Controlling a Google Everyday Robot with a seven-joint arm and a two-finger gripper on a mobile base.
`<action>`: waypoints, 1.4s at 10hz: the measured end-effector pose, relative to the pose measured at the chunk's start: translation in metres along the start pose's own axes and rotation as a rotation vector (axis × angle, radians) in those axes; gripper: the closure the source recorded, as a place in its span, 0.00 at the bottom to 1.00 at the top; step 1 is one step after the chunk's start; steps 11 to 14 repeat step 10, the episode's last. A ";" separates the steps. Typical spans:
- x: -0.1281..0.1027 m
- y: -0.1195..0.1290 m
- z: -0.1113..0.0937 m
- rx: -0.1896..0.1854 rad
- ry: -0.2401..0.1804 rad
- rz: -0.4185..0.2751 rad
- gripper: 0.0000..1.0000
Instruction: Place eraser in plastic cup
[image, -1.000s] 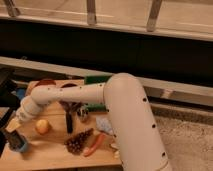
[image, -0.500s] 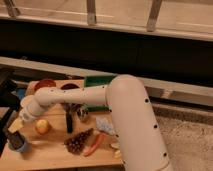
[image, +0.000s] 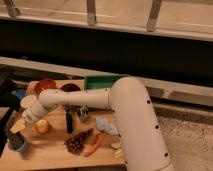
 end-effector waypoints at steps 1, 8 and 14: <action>0.002 0.000 -0.001 -0.003 -0.009 -0.001 0.20; -0.007 0.012 -0.014 0.020 -0.033 -0.053 0.20; -0.017 0.016 -0.029 0.051 -0.042 -0.059 0.20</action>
